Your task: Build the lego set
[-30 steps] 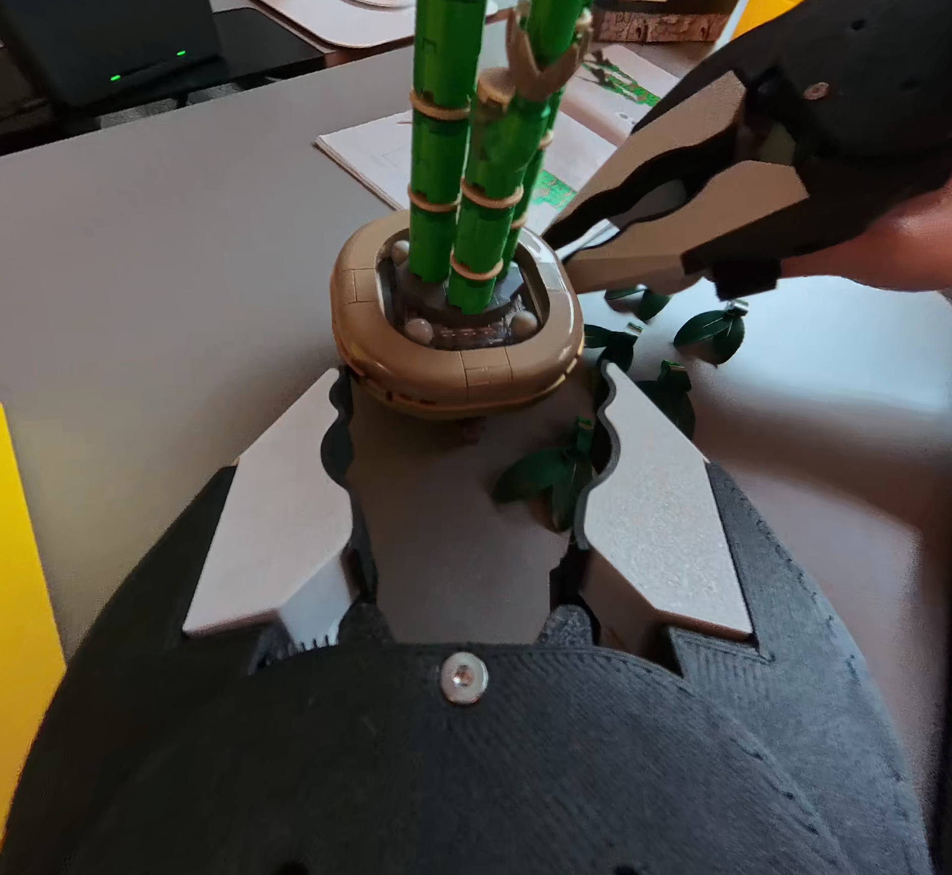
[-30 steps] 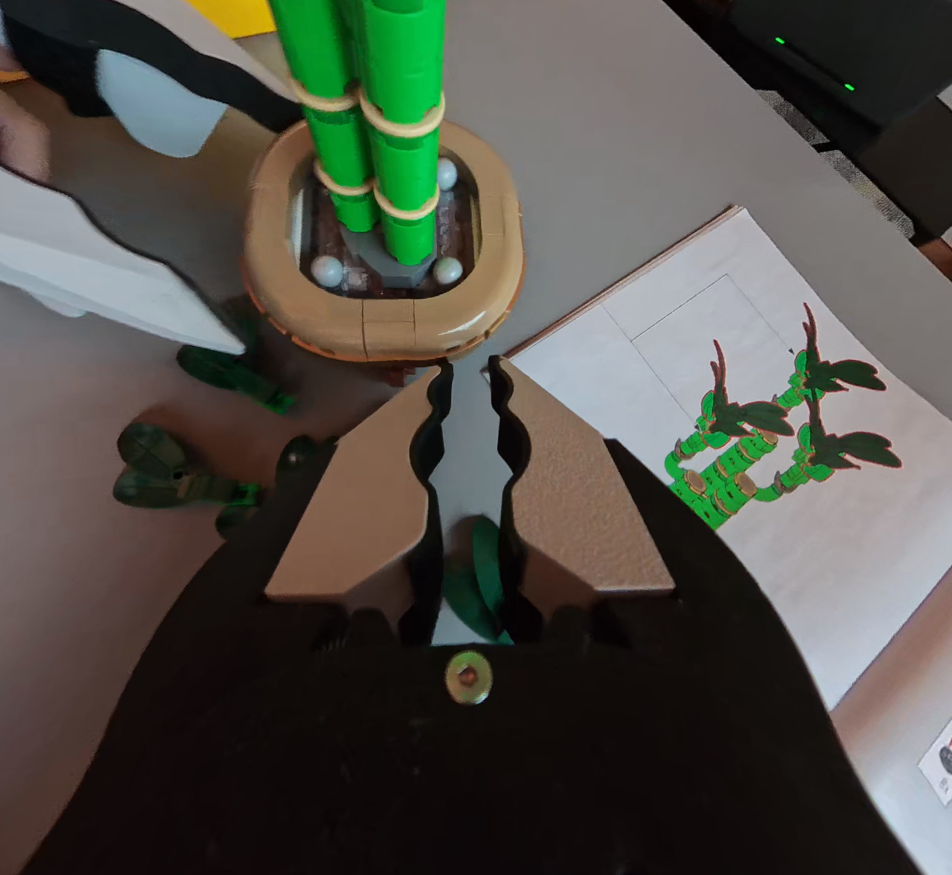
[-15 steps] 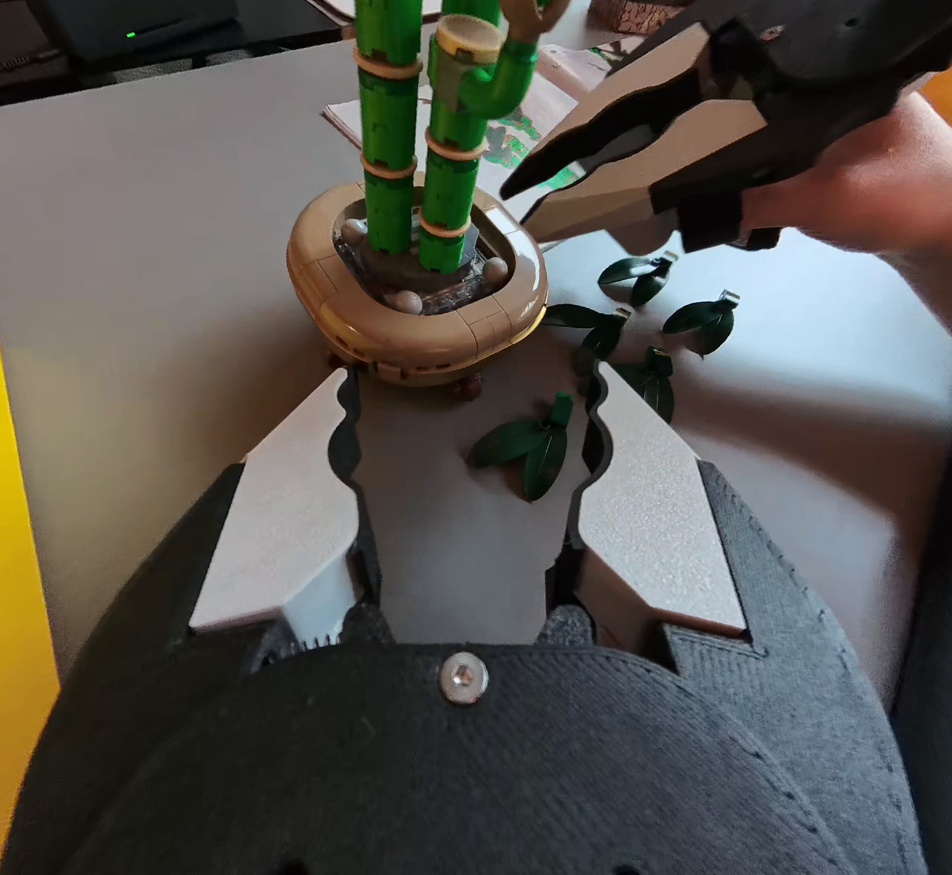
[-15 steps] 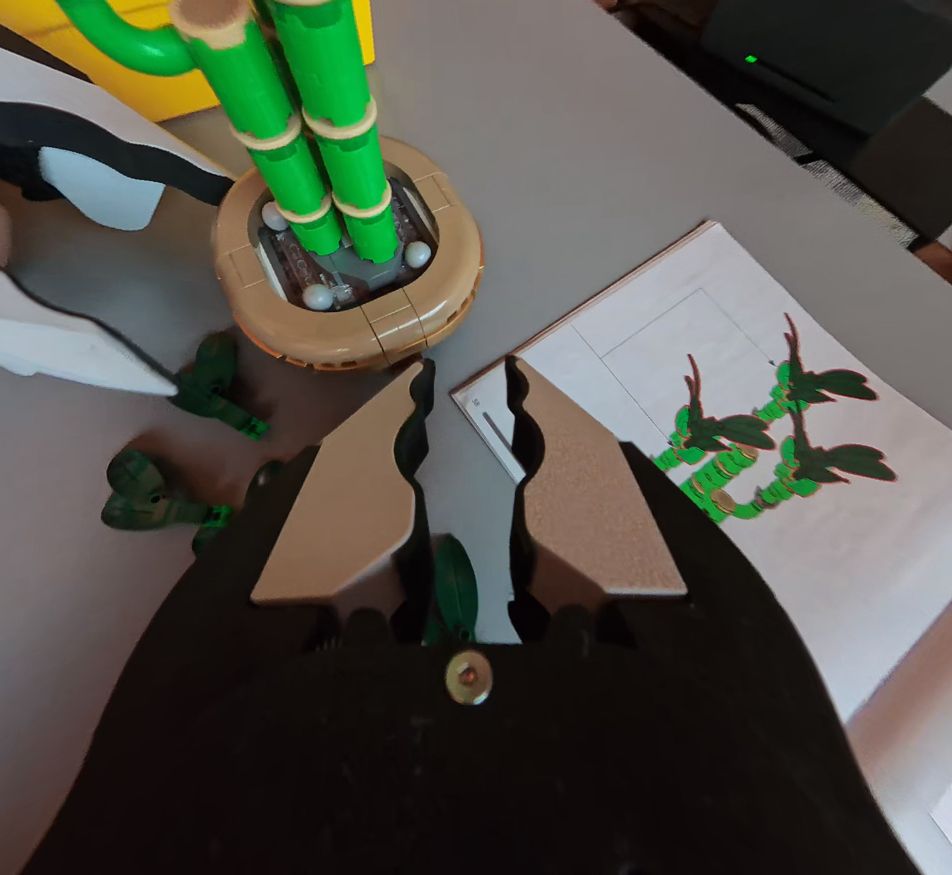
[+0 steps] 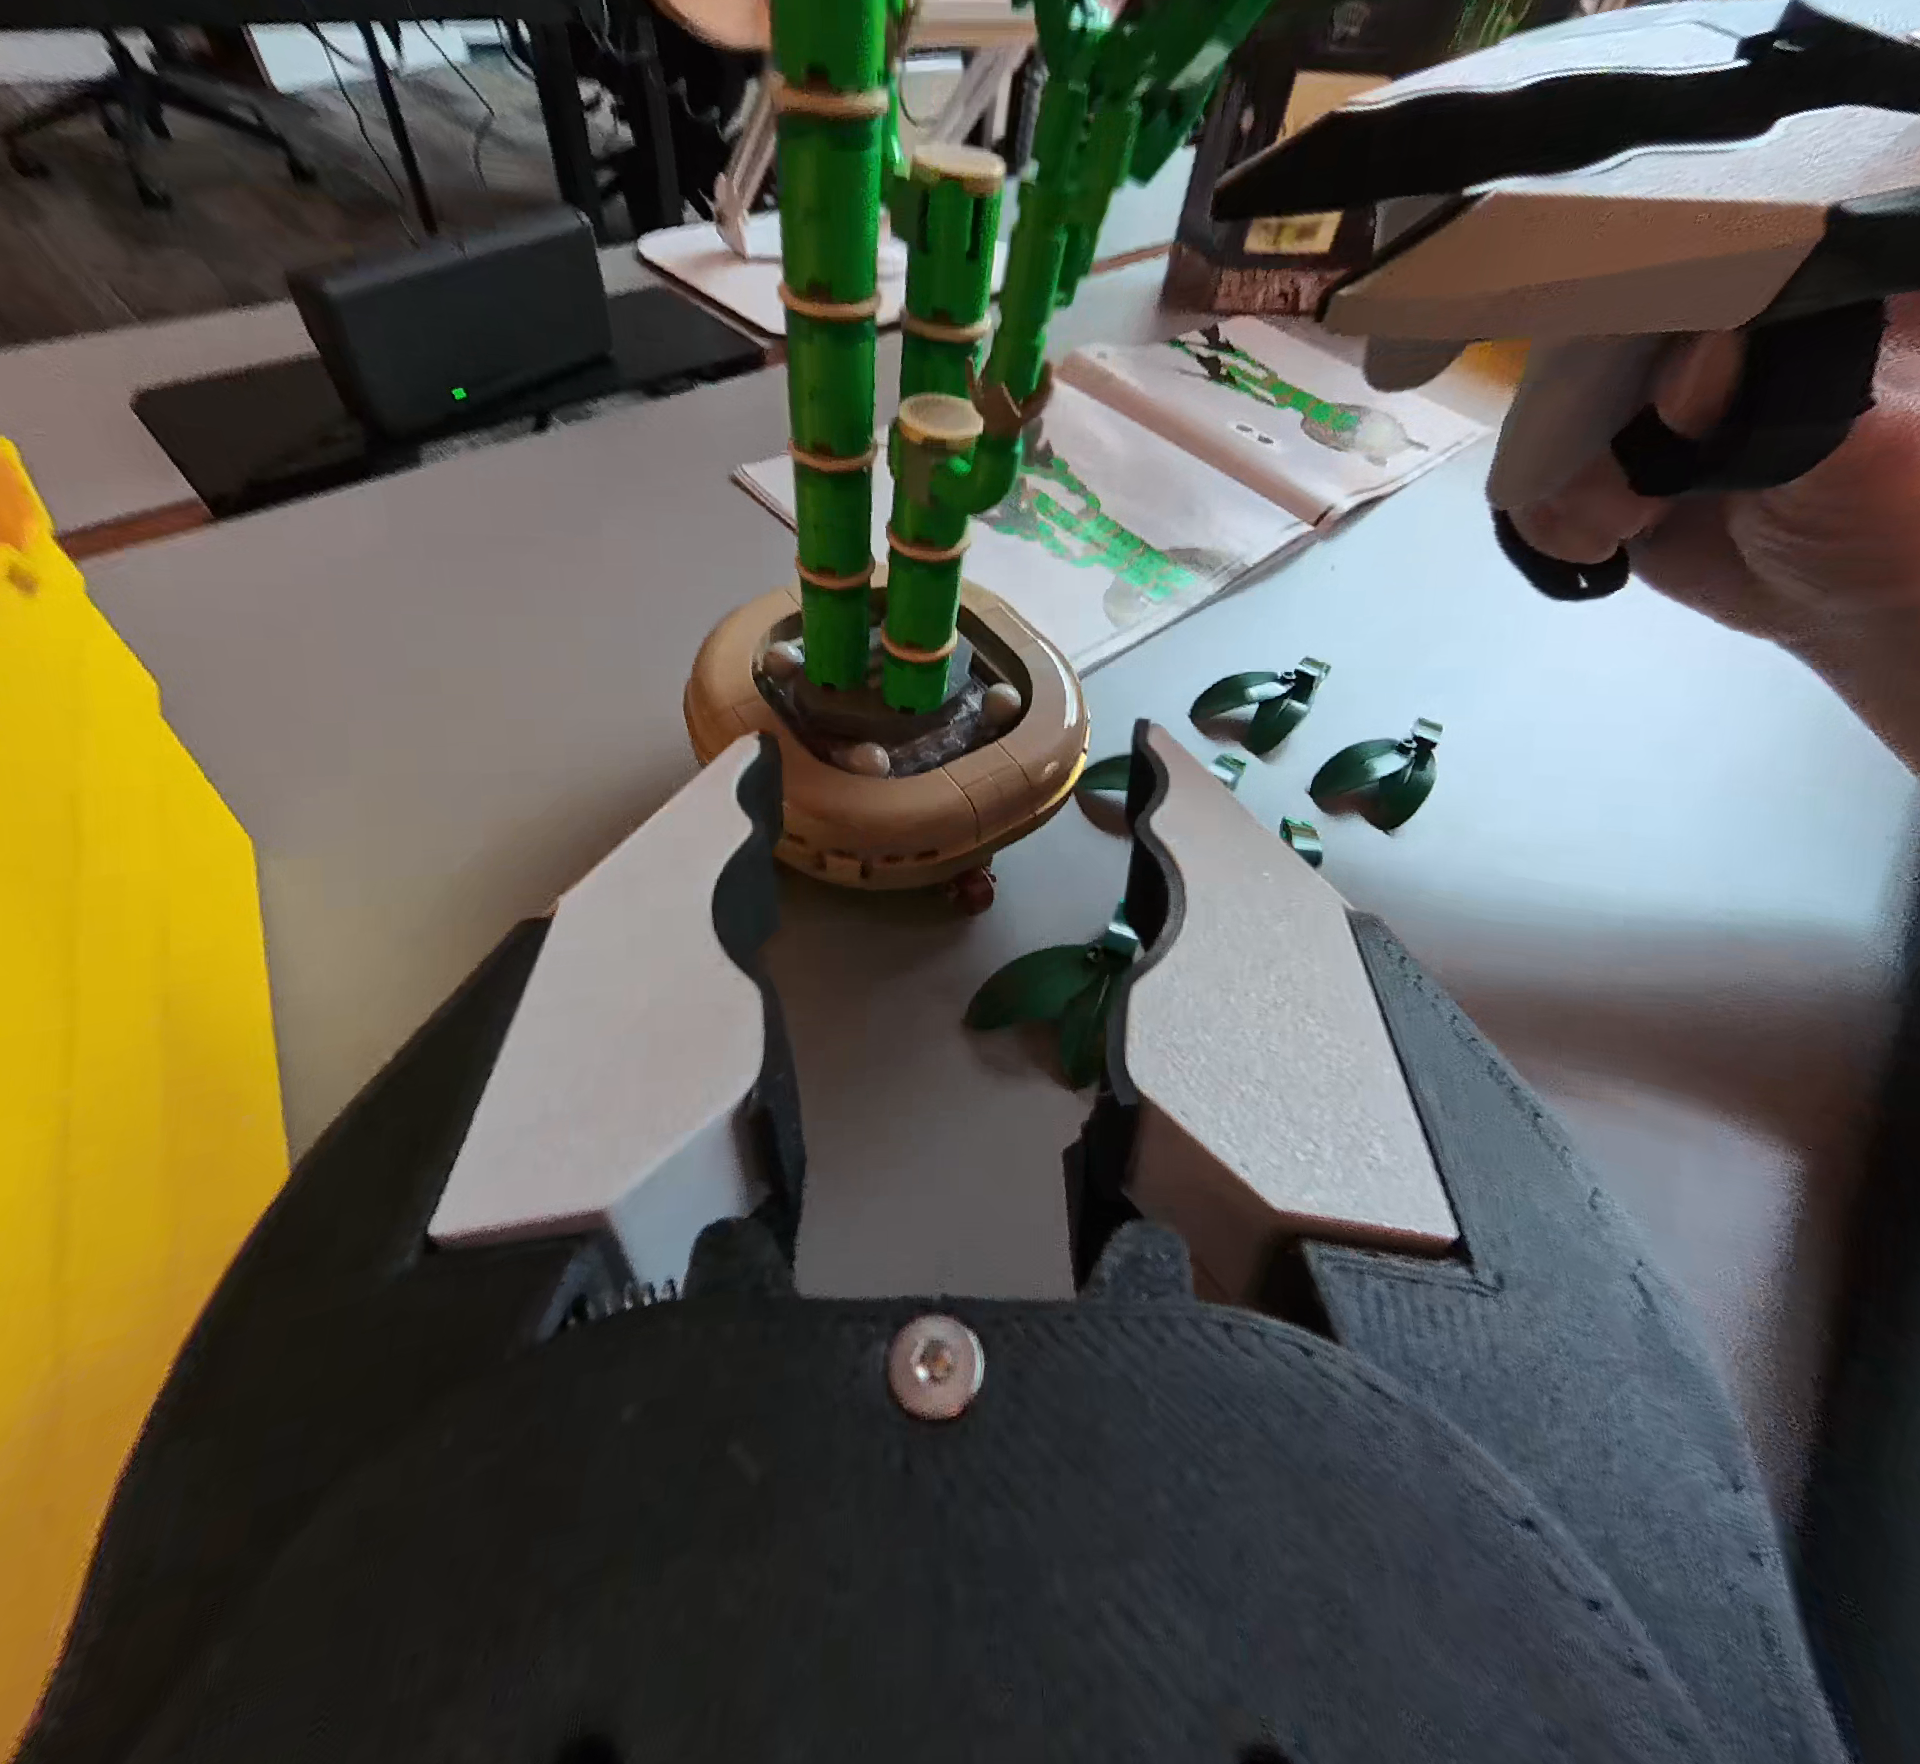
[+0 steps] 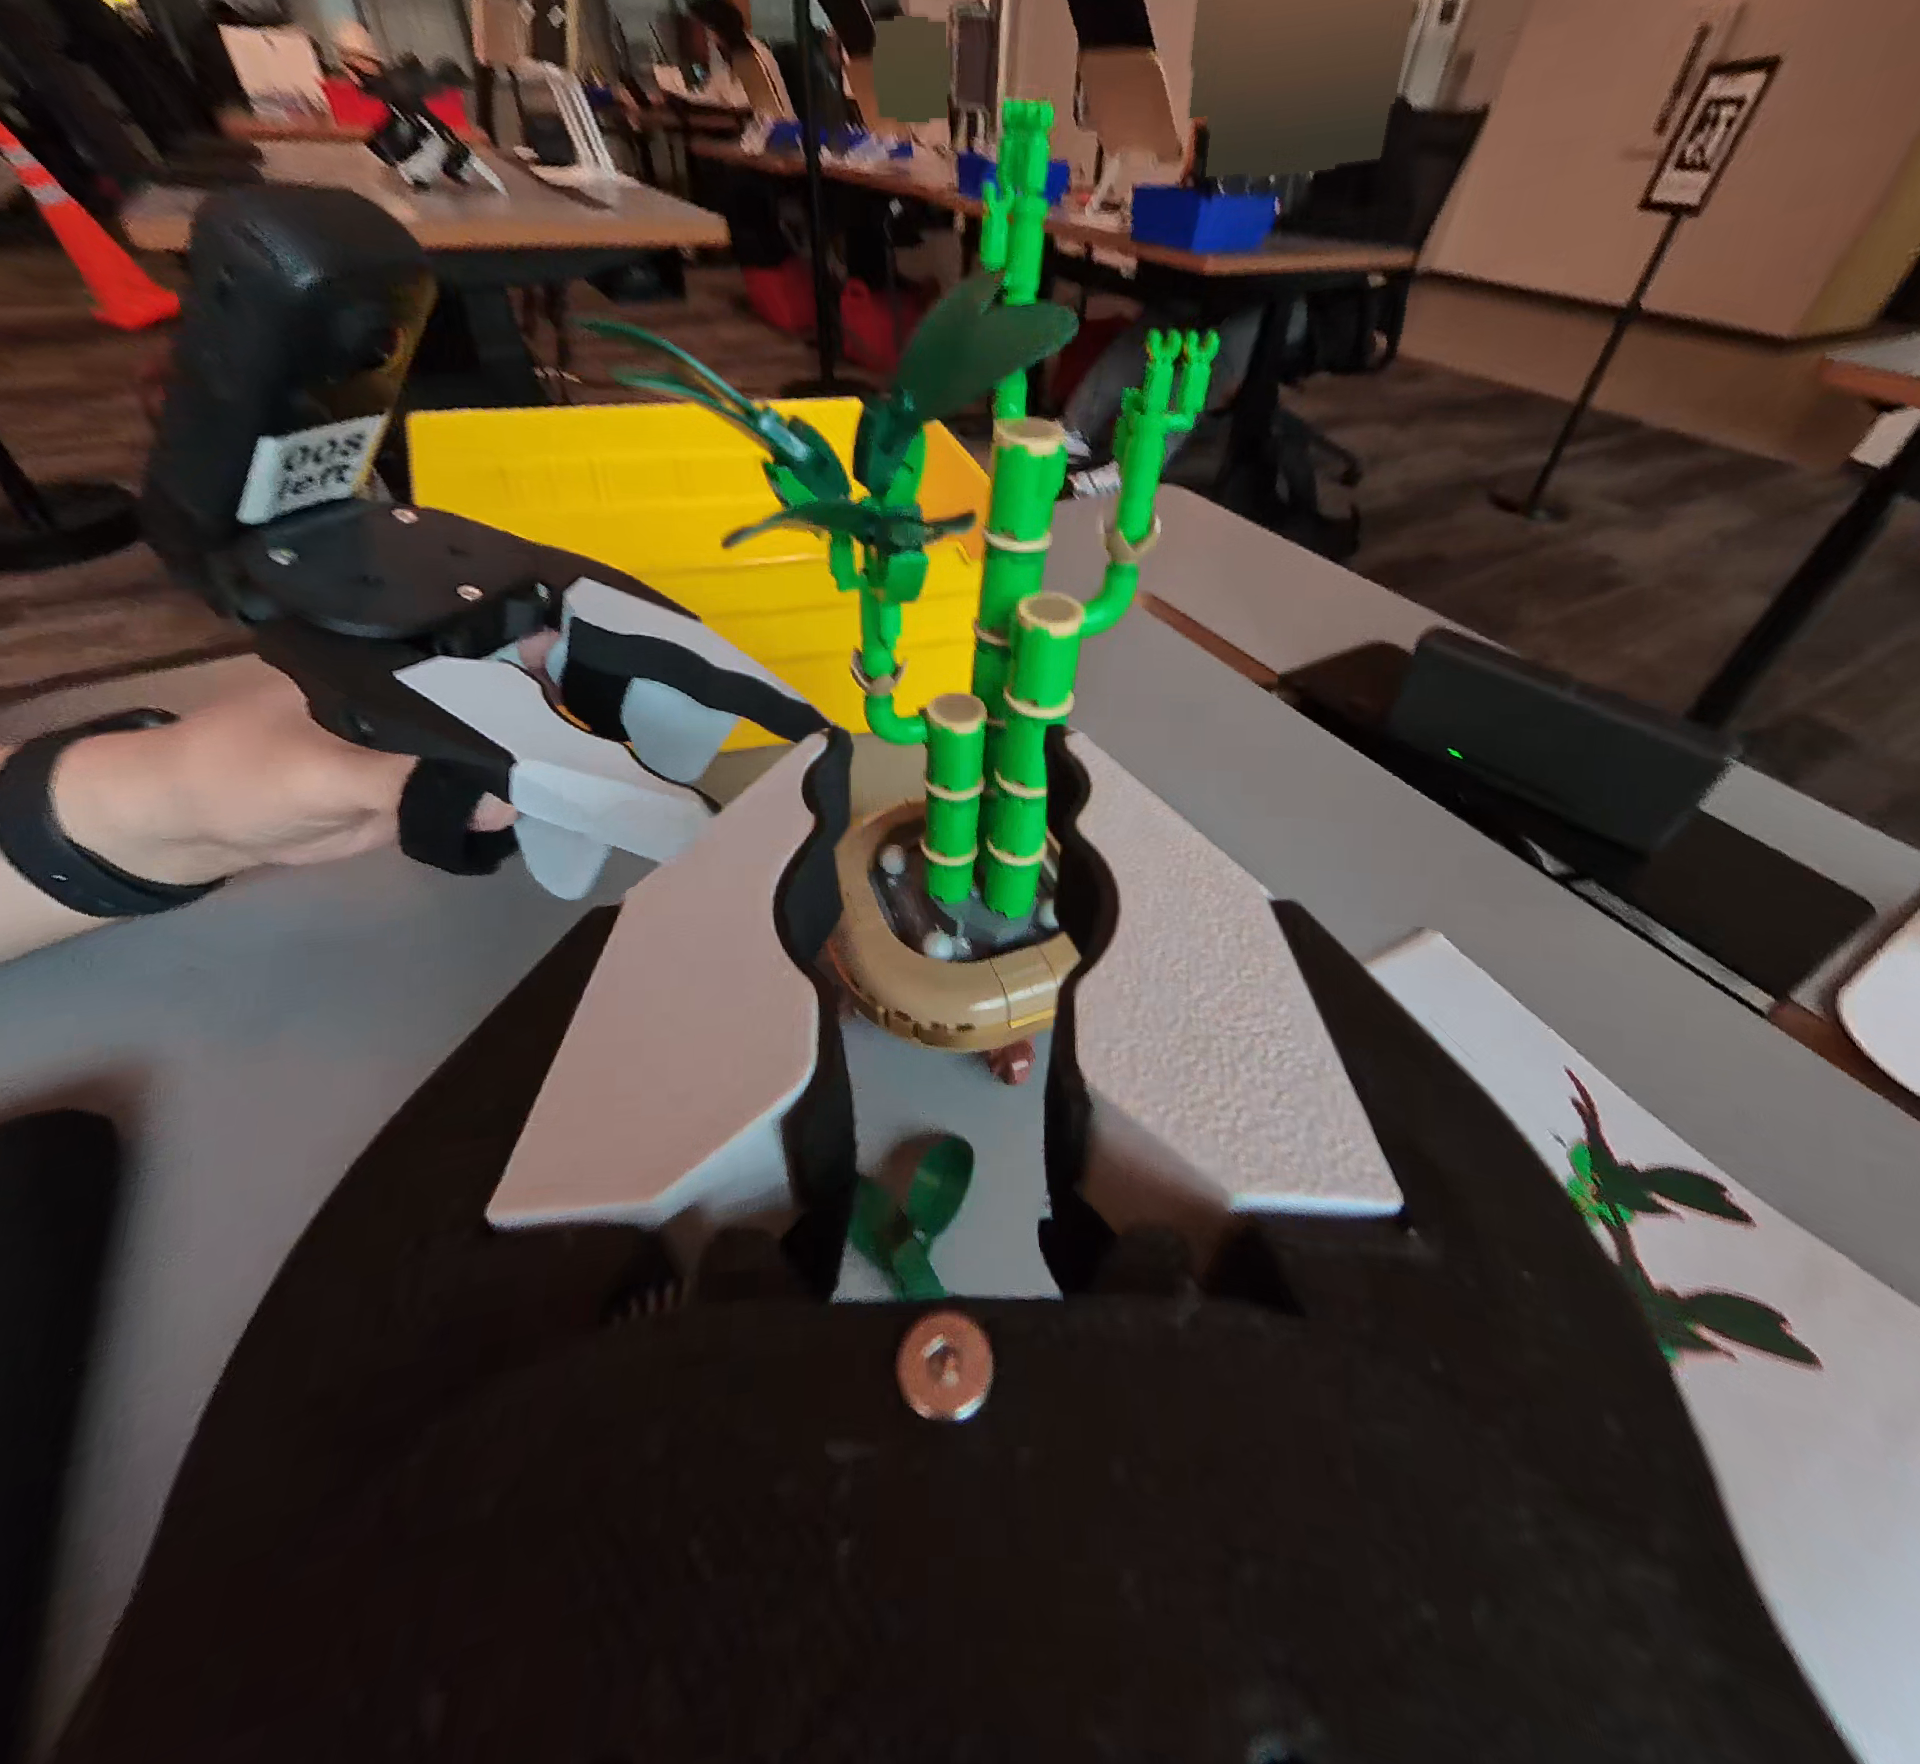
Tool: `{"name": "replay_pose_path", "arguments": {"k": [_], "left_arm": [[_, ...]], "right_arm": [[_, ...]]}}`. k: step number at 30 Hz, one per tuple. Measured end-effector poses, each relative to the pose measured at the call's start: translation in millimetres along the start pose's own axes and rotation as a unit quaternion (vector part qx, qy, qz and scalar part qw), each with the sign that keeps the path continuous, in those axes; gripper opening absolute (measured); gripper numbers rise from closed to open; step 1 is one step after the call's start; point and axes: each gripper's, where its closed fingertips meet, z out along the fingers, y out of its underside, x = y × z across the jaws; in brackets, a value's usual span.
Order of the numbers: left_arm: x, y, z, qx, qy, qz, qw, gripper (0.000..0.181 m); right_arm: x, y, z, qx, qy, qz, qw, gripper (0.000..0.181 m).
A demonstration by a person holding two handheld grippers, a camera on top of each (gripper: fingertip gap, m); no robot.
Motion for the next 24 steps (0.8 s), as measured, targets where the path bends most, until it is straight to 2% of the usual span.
{"name": "replay_pose_path", "arguments": {"k": [6, 11, 15, 20, 24], "left_arm": [[5.7, -25.3, -7.1, 0.084, -0.017, 0.045, 0.995, 0.065], [10.2, -29.0, -8.6, 0.108, -0.017, 0.072, 0.991, 0.061], [13.5, -32.5, -9.7, 0.122, -0.019, 0.090, 0.988, 0.055], [8.6, -40.7, -4.9, 0.148, -0.030, 0.093, 0.984, 0.060], [6.5, -53.6, 3.0, 0.179, -0.048, 0.110, 0.977, 0.061]], "right_arm": [[-14.2, -12.3, 12.5, 0.026, -0.043, -0.036, 0.998, 0.036], [-16.4, -10.0, 22.9, -0.028, -0.074, -0.075, 0.994, 0.025], [-15.2, -16.8, 25.1, -0.025, -0.076, -0.070, 0.994, 0.024], [-11.1, -15.9, 23.2, -0.034, -0.083, -0.077, 0.993, 0.025], [-20.7, -12.0, 18.5, -0.077, -0.173, -0.090, 0.978, 0.026]]}}
